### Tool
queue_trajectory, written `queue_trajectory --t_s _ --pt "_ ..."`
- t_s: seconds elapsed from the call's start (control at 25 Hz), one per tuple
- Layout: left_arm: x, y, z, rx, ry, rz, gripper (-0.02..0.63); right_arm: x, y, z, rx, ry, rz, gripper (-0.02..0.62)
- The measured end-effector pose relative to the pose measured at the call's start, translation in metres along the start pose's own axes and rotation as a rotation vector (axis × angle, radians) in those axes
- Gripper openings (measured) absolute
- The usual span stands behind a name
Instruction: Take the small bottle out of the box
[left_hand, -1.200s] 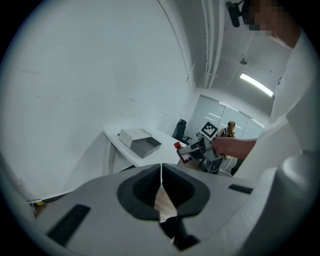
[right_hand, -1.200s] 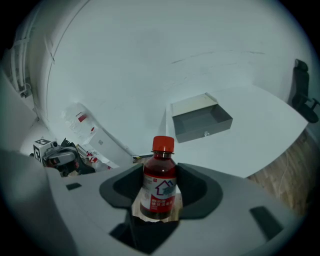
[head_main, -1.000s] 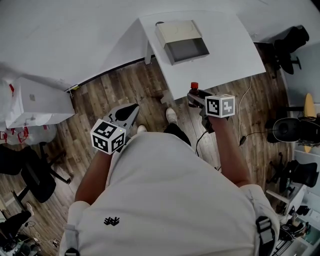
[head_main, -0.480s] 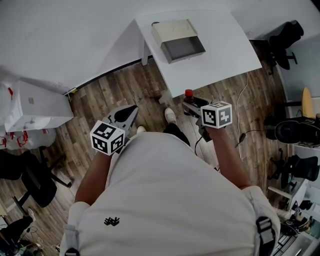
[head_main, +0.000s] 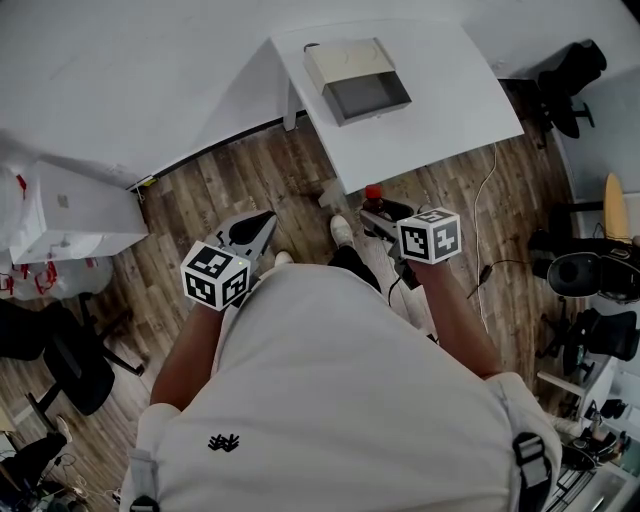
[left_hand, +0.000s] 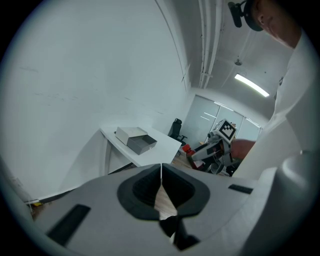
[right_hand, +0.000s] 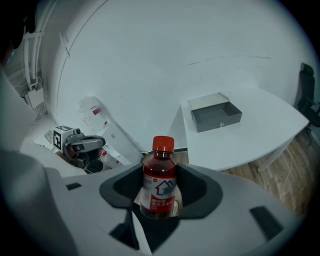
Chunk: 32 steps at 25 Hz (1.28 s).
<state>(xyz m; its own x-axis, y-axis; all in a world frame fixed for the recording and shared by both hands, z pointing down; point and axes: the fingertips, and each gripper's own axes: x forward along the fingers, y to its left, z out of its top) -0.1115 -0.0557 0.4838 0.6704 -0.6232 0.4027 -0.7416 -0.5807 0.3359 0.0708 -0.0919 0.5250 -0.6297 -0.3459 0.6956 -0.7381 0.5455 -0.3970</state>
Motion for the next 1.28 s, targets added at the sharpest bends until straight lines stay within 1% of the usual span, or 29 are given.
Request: queue_trajectory --t_s 1.28 --pt "0.0023 -0.0001 -0.0038 -0.01 0.014 0.019 0.012 0.0047 -0.0001 0.0038 -0.033 0.001 0.031 0.216"
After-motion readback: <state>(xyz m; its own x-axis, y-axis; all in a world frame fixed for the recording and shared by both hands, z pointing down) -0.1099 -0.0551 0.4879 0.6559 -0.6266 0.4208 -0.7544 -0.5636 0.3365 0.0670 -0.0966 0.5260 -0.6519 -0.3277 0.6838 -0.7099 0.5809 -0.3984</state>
